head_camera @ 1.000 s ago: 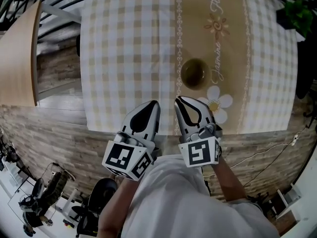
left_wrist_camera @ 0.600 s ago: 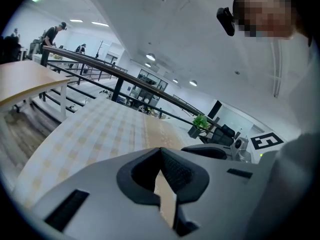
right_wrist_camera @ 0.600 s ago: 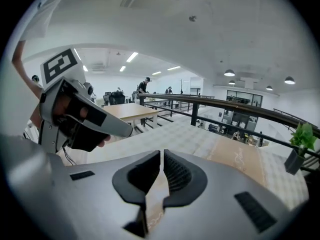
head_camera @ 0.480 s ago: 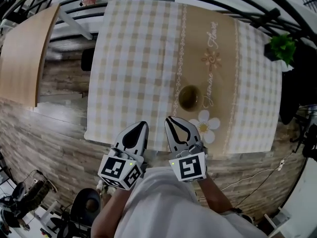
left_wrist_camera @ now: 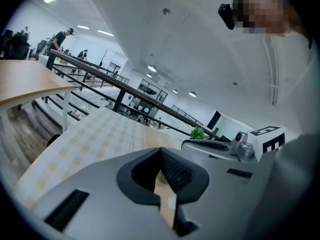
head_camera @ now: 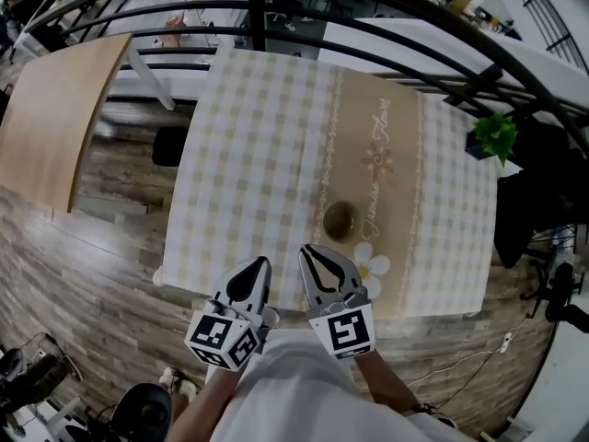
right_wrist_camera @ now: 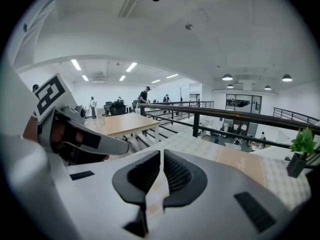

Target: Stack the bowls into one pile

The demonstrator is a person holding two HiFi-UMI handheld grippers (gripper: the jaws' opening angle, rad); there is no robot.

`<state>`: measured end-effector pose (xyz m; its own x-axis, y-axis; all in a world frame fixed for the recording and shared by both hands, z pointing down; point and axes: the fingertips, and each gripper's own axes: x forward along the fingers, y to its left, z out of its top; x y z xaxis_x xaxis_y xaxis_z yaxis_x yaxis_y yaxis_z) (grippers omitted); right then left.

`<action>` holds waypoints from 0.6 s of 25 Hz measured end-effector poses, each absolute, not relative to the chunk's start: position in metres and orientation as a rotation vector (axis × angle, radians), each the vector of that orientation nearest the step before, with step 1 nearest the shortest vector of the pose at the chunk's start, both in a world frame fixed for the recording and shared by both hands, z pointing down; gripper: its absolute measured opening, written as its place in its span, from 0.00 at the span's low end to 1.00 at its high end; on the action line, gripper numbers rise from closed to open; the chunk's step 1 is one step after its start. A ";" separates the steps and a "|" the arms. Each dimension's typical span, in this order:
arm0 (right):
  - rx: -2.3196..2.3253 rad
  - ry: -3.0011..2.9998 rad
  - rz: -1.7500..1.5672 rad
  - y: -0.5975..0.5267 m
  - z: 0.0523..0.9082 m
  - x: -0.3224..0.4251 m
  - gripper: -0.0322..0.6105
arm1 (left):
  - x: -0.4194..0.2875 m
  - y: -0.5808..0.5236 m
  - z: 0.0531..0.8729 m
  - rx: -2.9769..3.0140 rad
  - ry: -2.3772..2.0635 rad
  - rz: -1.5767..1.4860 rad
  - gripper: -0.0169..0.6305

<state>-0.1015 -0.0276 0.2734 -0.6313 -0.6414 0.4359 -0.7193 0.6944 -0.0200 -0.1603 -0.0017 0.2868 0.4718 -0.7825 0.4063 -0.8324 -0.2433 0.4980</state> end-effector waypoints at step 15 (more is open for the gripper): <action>1.165 -2.573 0.122 -0.007 0.206 -0.100 0.12 | -0.165 0.018 0.222 2.201 -1.383 -0.019 0.05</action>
